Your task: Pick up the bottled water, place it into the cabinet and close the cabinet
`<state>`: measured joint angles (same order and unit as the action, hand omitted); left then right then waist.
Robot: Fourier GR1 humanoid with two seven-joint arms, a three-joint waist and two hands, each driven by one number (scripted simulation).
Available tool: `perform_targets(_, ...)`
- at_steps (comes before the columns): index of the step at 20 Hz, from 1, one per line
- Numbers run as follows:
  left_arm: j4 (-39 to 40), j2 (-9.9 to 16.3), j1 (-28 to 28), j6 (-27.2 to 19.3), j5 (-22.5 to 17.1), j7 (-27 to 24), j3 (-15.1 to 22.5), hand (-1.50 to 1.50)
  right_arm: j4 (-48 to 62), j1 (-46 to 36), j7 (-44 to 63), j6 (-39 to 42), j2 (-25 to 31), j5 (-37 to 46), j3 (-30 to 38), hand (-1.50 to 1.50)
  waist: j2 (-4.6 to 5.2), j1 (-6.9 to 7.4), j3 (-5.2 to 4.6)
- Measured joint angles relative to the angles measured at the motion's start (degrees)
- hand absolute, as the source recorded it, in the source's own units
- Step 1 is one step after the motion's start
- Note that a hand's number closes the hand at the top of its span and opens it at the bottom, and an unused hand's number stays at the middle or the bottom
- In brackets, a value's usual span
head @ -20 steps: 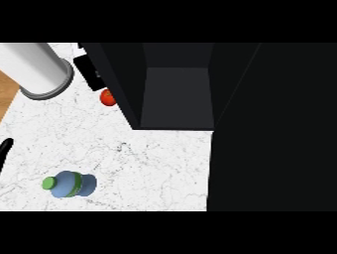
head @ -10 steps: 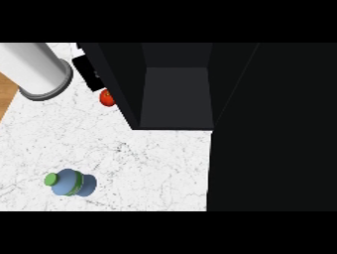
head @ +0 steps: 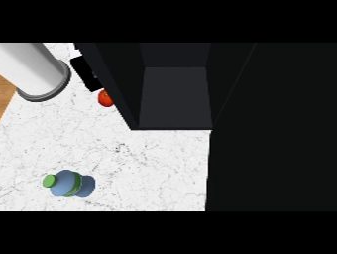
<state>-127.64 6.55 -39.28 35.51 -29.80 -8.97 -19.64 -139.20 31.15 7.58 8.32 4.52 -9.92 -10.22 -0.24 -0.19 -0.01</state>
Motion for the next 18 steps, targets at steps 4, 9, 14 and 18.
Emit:
perform_targets(4,3.3,-2.4,2.5,-0.7,3.8,-1.2,-0.2,-1.5,-0.5,3.2,-2.3,0.8,0.0,0.6,-1.2,-1.5,0.0,-0.3,-0.01)
perform_targets(9,10.4,-3.5,7.1,-1.7,8.9,-3.8,-1.8,-1.5,-1.6,6.4,-4.3,1.7,0.6,1.3,-1.8,-1.5,0.04,-0.52,-0.02)
perform_targets(14,20.7,-2.5,13.2,-1.4,13.9,-7.7,-2.9,-1.5,-2.4,10.3,-7.1,3.2,1.4,1.8,-1.8,-1.5,0.06,-0.81,-0.04)
perform_targets(18,27.5,-3.4,16.5,-2.1,19.0,-11.4,-1.9,-1.5,-2.7,13.0,-9.6,4.2,1.5,2.3,-2.4,-1.5,0.07,-0.8,-0.04)
